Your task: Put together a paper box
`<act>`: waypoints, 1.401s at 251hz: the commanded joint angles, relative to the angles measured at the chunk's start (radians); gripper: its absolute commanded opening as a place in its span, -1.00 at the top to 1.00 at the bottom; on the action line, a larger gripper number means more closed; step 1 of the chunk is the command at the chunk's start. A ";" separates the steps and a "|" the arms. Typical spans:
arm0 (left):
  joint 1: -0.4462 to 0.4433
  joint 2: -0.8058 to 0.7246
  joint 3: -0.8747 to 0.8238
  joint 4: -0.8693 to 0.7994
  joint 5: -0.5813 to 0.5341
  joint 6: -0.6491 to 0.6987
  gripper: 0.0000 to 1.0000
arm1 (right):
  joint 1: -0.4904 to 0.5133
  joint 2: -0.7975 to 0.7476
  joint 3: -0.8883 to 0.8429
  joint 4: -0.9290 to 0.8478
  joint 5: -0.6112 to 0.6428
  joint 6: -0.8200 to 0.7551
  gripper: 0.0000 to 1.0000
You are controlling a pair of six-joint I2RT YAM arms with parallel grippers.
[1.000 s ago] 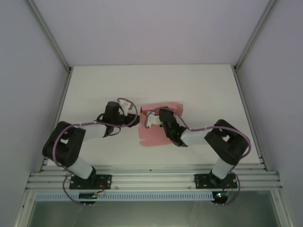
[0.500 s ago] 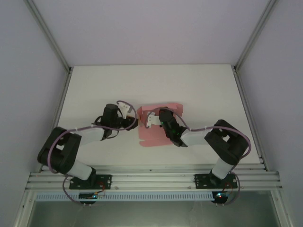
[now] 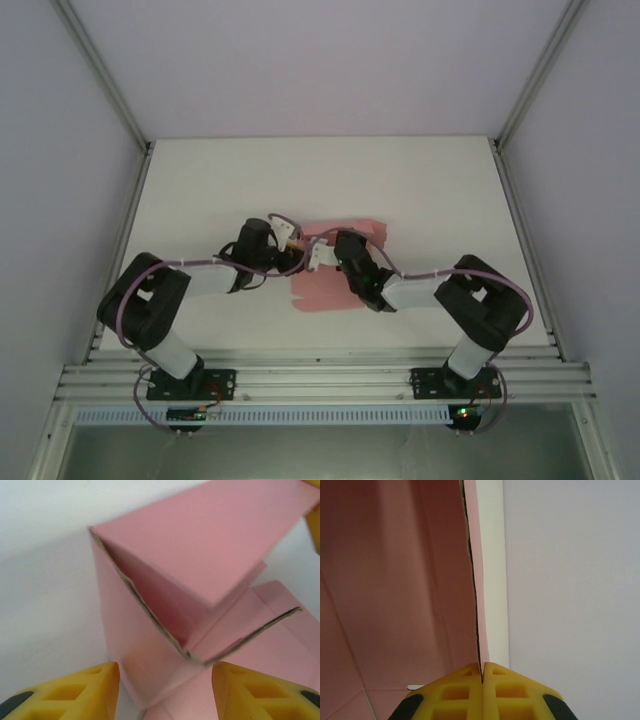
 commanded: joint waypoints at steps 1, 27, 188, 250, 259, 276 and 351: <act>-0.020 0.010 0.020 0.055 -0.167 0.007 0.01 | 0.013 -0.020 0.001 -0.100 -0.012 0.071 1.00; -0.032 0.015 0.013 0.094 -0.197 0.016 0.08 | 0.020 -0.026 0.001 -0.122 -0.013 0.087 1.00; -0.131 0.087 0.061 0.171 -0.545 0.039 1.00 | 0.052 -0.073 0.027 -0.299 -0.025 0.314 0.93; -0.130 0.062 0.050 0.137 -0.469 0.024 1.00 | 0.015 -0.260 -0.004 -0.380 -0.106 0.542 0.00; -0.129 0.052 0.053 0.121 -0.461 0.014 1.00 | -0.003 -0.298 -0.016 -0.398 -0.143 0.558 -0.02; -0.127 0.029 0.068 0.058 -0.433 0.004 1.00 | -0.049 -0.368 -0.034 -0.476 -0.236 0.551 -0.04; -0.116 -0.049 0.178 -0.296 -0.303 -0.091 1.00 | -0.134 -0.517 0.035 -0.776 -0.379 0.349 -0.08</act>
